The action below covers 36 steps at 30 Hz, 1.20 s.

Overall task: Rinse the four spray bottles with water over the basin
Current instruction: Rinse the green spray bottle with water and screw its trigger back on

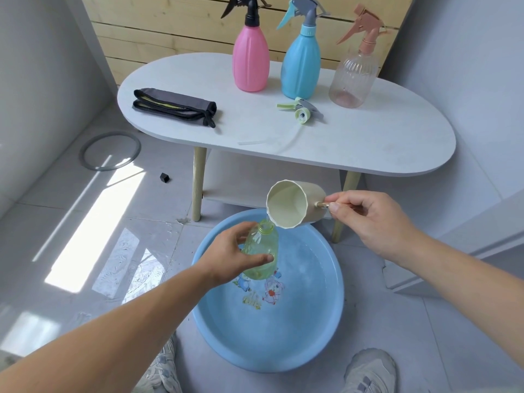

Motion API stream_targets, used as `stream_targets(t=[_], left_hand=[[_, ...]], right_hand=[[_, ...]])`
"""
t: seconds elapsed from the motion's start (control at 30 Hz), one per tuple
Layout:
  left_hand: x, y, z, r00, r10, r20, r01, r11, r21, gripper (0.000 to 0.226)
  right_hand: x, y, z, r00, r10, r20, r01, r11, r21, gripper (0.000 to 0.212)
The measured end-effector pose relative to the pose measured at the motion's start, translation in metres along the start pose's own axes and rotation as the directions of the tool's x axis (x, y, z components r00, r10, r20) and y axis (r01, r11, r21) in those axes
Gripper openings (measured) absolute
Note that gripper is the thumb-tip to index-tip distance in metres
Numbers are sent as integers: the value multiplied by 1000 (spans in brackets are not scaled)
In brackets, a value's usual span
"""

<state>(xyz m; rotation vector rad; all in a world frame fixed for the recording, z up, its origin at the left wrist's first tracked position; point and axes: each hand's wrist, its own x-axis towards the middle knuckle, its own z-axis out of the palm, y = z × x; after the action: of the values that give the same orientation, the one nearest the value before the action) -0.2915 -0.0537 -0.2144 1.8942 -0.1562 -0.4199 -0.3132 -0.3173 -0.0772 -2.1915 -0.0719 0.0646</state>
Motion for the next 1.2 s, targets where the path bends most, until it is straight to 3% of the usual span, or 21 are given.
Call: stream_targets(t=[0.5, 0.6, 0.67, 0.8, 0.83, 1.2], left_hand=[[2, -4, 1, 1000, -12, 6, 12, 1000, -6, 77], [3, -6, 2, 1000, -14, 9, 14, 1000, 2, 79], [3, -6, 2, 1000, -21, 8, 21, 1000, 6, 80], [3, -9, 2, 1000, -26, 6, 26, 1000, 13, 86], [3, -10, 1, 1000, -28, 4, 28, 999, 16, 89], [5, -10, 2, 1000, -19, 6, 19, 1000, 11, 78]], right_hand=[[2, 7, 1, 1000, -8, -10, 9, 1000, 20, 23], [2, 4, 3, 1000, -10, -10, 10, 1000, 13, 10], [2, 6, 3, 1000, -2, -13, 2, 1000, 15, 24], [2, 9, 2, 1000, -13, -12, 13, 1000, 26, 10], [3, 10, 2, 1000, -21, -12, 22, 1000, 20, 15], [1, 6, 2, 1000, -17, -19, 18, 1000, 8, 13]])
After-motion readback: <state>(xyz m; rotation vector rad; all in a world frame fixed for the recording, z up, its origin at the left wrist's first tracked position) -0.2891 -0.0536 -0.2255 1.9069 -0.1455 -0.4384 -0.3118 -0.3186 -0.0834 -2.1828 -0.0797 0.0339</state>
